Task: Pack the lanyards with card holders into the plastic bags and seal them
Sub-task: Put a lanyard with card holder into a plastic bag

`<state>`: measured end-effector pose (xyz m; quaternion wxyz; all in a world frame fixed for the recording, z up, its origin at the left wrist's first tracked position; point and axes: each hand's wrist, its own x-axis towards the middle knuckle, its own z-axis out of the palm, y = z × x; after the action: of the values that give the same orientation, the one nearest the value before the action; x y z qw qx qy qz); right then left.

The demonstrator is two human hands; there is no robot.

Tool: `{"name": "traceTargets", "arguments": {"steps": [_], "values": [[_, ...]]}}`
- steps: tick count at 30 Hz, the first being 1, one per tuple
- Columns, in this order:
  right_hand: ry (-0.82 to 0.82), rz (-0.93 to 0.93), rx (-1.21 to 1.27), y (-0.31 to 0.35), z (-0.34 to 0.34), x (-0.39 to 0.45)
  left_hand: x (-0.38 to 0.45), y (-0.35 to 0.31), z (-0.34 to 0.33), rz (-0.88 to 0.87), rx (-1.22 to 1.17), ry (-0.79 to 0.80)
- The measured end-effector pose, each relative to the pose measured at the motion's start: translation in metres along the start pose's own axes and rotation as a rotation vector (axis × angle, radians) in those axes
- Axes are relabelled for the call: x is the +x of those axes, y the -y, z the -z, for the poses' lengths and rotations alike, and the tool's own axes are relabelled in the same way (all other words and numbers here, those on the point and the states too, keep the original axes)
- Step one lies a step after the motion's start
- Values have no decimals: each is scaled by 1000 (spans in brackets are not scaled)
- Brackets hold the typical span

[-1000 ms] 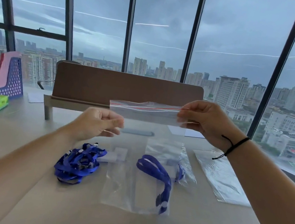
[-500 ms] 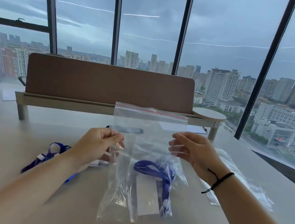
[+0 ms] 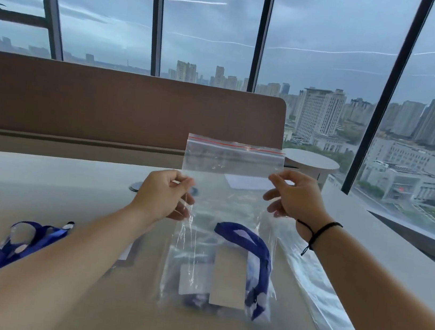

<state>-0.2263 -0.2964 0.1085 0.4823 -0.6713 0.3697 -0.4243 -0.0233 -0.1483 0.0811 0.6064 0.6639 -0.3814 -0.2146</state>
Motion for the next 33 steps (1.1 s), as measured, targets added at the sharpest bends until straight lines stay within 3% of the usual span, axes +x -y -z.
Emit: {"name": "traceTargets", "arguments": {"steps": [8, 13, 18, 21, 24, 27, 30, 33], "values": [[8, -88, -304, -71, -29, 59, 53, 64, -28, 96, 200, -78], [31, -35, -537, -108, -45, 65, 45, 86, -31, -35, 502, -157], [55, -28, -685, -120, -53, 64, 25, 86, -34, -97, 809, 3], [59, -38, -768, -113, -54, 57, 13, 85, -36, -50, 850, 142], [76, 99, -859, -100, -50, 38, 2, 78, -39, -31, 861, 264], [269, 262, -943, -84, -49, 14, -9, 73, -42, -71, 901, 386], [538, 212, -1007, -80, -54, -10, -16, 78, -44, -62, 961, 476], [624, 129, -989, -88, -59, -27, -21, 85, -45, -29, 1011, 476]]}}
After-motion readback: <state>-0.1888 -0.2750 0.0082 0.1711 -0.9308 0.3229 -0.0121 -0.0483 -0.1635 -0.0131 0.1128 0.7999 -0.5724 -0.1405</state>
